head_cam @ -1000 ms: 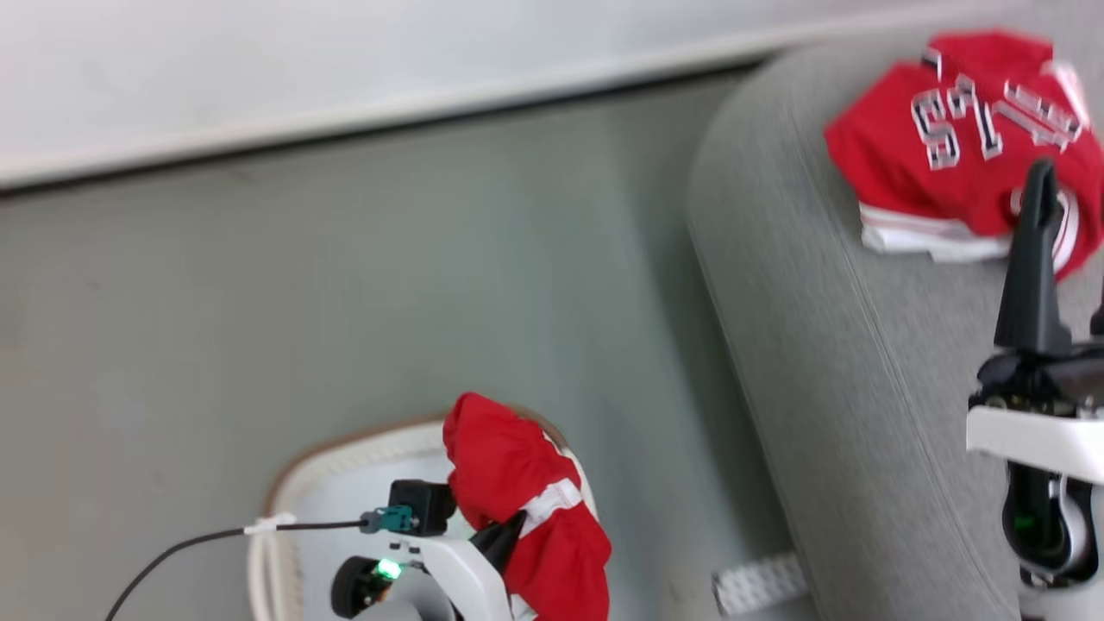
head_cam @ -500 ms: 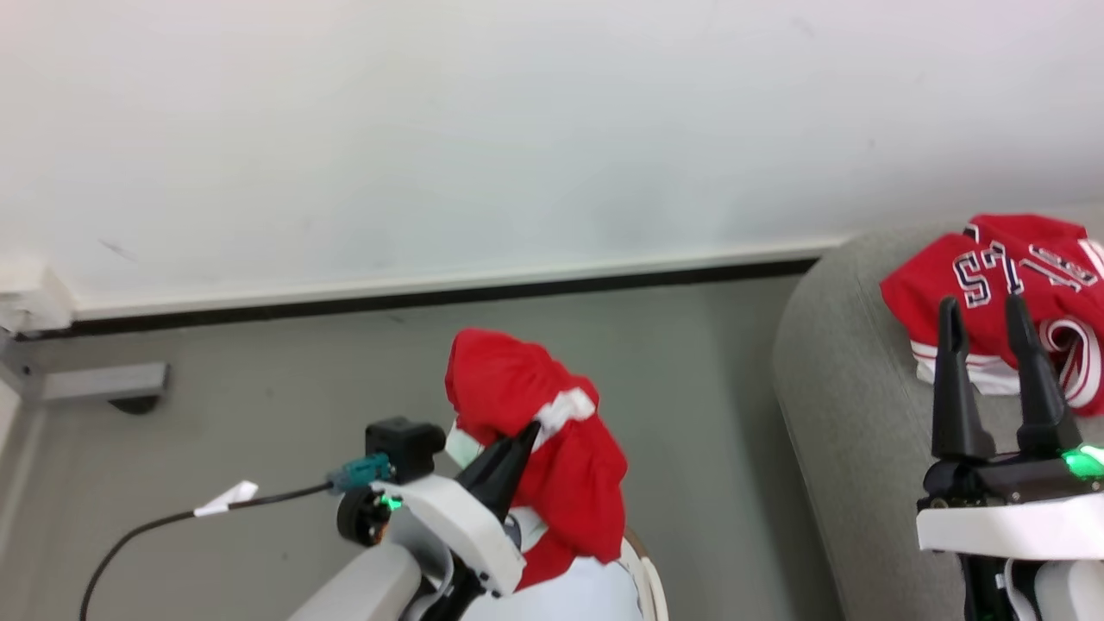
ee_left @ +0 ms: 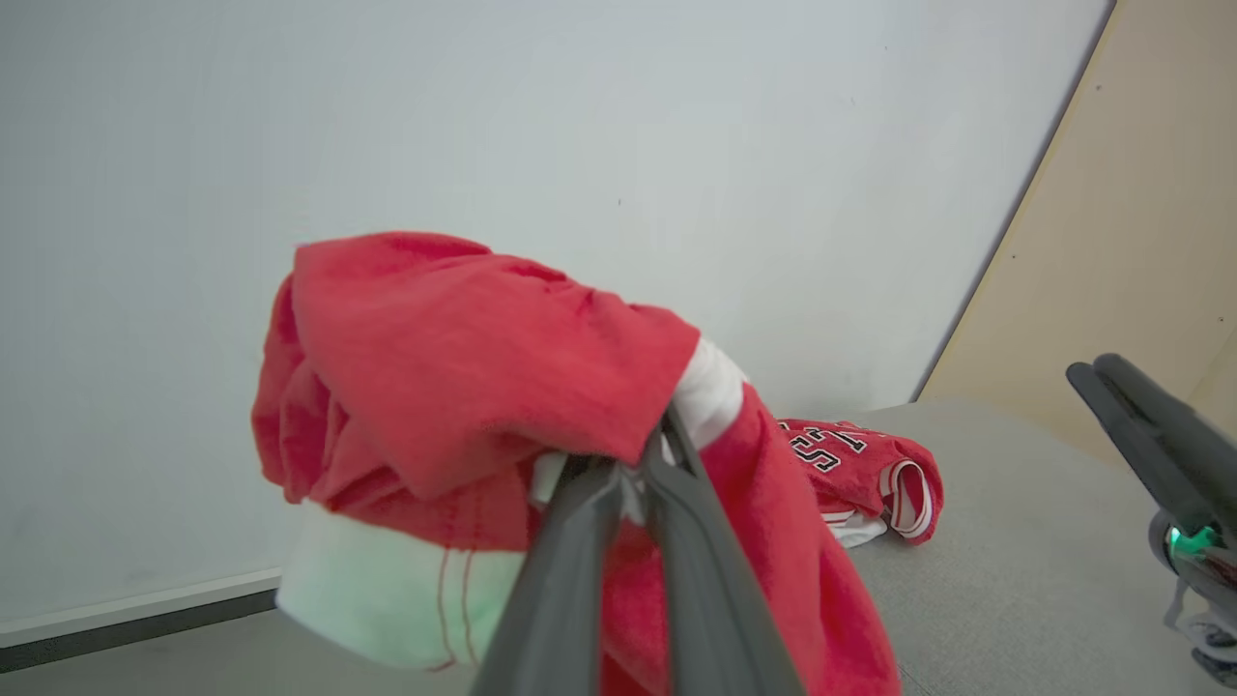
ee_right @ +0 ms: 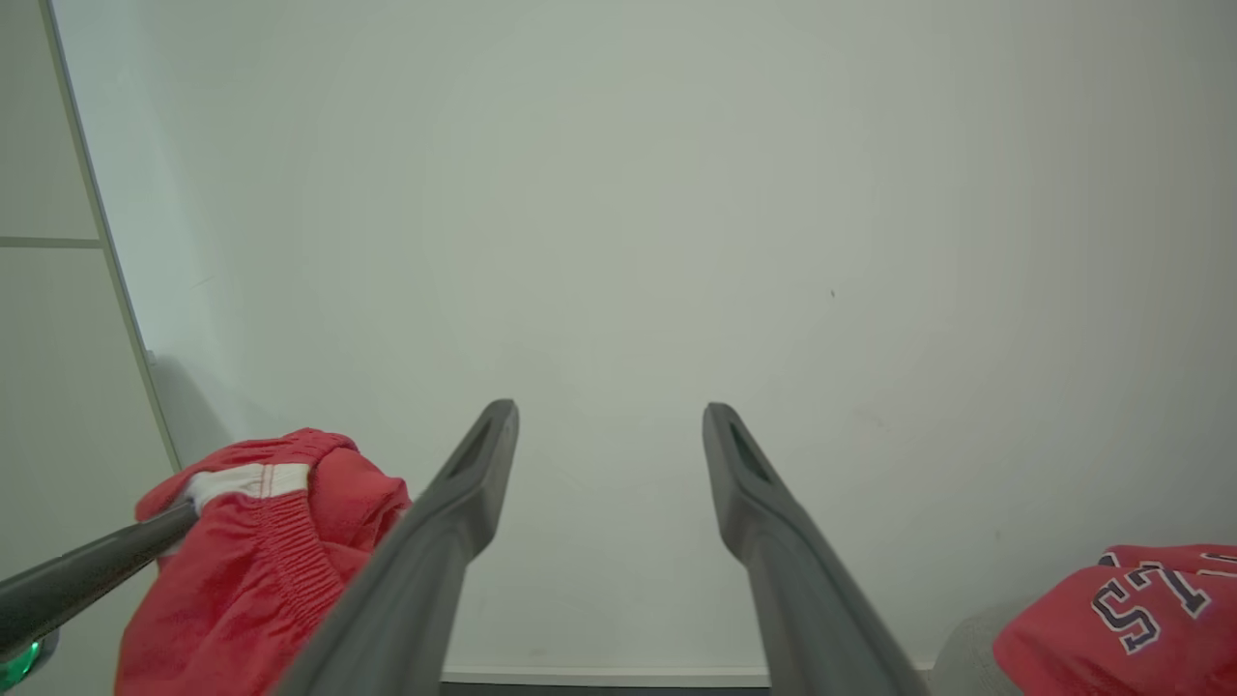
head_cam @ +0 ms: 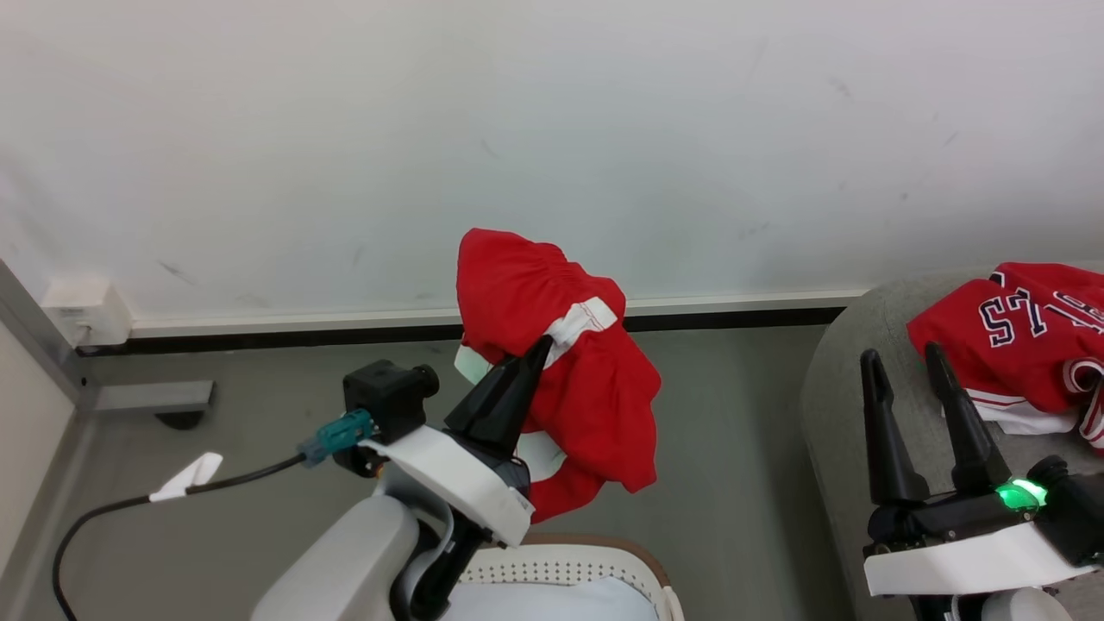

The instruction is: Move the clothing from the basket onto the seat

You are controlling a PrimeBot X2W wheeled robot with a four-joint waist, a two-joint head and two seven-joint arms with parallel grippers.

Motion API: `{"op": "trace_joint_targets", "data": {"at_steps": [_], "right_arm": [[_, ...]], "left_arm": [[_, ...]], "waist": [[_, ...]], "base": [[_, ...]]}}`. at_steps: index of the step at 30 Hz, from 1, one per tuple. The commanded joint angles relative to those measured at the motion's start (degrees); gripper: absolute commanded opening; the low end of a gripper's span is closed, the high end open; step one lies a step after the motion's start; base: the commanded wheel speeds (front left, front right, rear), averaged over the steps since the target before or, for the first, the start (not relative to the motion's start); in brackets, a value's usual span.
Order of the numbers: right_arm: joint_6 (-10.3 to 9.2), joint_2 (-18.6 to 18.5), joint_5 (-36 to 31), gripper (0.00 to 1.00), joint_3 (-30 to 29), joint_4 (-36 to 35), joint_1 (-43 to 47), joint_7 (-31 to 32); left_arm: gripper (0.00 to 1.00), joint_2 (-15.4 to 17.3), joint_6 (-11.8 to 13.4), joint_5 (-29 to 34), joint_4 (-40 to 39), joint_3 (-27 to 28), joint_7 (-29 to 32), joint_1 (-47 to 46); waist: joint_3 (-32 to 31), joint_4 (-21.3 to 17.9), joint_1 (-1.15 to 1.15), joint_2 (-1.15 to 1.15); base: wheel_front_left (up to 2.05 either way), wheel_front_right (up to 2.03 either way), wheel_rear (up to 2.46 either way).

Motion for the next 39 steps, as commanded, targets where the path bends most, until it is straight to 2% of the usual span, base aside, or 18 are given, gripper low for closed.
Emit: {"op": "trace_joint_targets", "data": {"at_steps": [1, 10, 13, 24, 34, 39], "right_arm": [[-0.13, 0.0, -0.1, 1.0, 0.5, 0.1, 0.9, 0.0], [-0.13, -1.3, 0.2, 1.0, 2.9, 0.8, 0.2, 0.0], [-0.13, -2.3, 0.2, 1.0, 5.2, 1.3, -0.2, 0.1], [-0.13, -10.8, 5.6, 1.0, 23.2, 4.7, -5.7, 3.6], [-0.13, -14.2, 15.0, 1.0, 37.5, 9.1, -12.3, 8.8], [-0.13, -14.6, 19.5, 1.0, 42.7, 11.7, -13.9, 9.5]], "left_arm": [[0.0, 0.7, 0.3, 0.1, -0.5, 0.2, 0.2, 0.6], [0.0, 1.0, 1.4, -0.3, -1.8, 0.2, 0.1, 2.1], [0.0, 1.1, 1.6, 0.3, -2.2, -0.2, 0.1, 2.1], [0.0, -1.1, 0.9, 1.8, -2.6, -4.0, 0.8, 2.7], [0.0, -4.6, -1.1, 2.8, -1.0, -9.8, 1.5, 3.0], [0.0, -5.7, -1.9, 2.1, -0.4, -11.7, 1.6, 2.4]], "waist": [[0.0, -0.2, 0.01, 0.0], [0.3, -1.0, 0.01, 0.0], [0.2, -1.1, 0.01, 0.0], [0.2, 1.6, 0.01, 0.0], [0.0, 6.7, 0.01, 0.0], [-0.4, 9.3, 0.01, 0.0]], "base": [[0.0, 0.0, 0.0], [0.0, 0.0, 0.0], [0.0, 0.0, 0.0], [0.0, 0.0, 0.0], [0.0, 0.0, 0.0], [0.0, 0.0, 0.0]]}}
